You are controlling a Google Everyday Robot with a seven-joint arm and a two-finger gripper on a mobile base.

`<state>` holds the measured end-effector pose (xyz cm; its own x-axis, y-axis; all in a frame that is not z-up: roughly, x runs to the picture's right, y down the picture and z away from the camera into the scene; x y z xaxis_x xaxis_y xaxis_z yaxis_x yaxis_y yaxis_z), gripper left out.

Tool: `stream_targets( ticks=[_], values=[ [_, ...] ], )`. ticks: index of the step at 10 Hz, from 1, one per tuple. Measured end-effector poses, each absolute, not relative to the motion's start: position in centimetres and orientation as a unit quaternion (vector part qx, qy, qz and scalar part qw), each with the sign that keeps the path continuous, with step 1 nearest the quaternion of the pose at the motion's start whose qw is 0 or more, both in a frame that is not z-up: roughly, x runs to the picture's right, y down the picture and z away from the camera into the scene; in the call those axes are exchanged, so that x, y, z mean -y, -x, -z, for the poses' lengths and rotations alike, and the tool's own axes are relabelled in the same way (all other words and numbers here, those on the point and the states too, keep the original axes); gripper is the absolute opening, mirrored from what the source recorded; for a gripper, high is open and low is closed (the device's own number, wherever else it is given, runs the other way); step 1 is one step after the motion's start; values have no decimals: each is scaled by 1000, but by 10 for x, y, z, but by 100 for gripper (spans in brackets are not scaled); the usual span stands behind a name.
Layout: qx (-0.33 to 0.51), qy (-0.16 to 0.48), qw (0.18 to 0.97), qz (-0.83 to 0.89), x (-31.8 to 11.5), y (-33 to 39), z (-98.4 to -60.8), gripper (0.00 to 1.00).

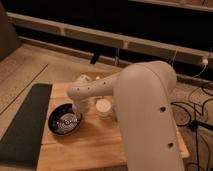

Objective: Pick up the ceramic bowl

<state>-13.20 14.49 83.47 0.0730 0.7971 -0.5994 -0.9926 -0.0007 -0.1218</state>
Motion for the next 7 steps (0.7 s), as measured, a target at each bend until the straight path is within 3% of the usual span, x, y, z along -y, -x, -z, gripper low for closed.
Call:
stream_targets(
  ticks=[7],
  values=[
    [-125, 195, 691, -684, -65, 117, -782, 0]
  ],
)
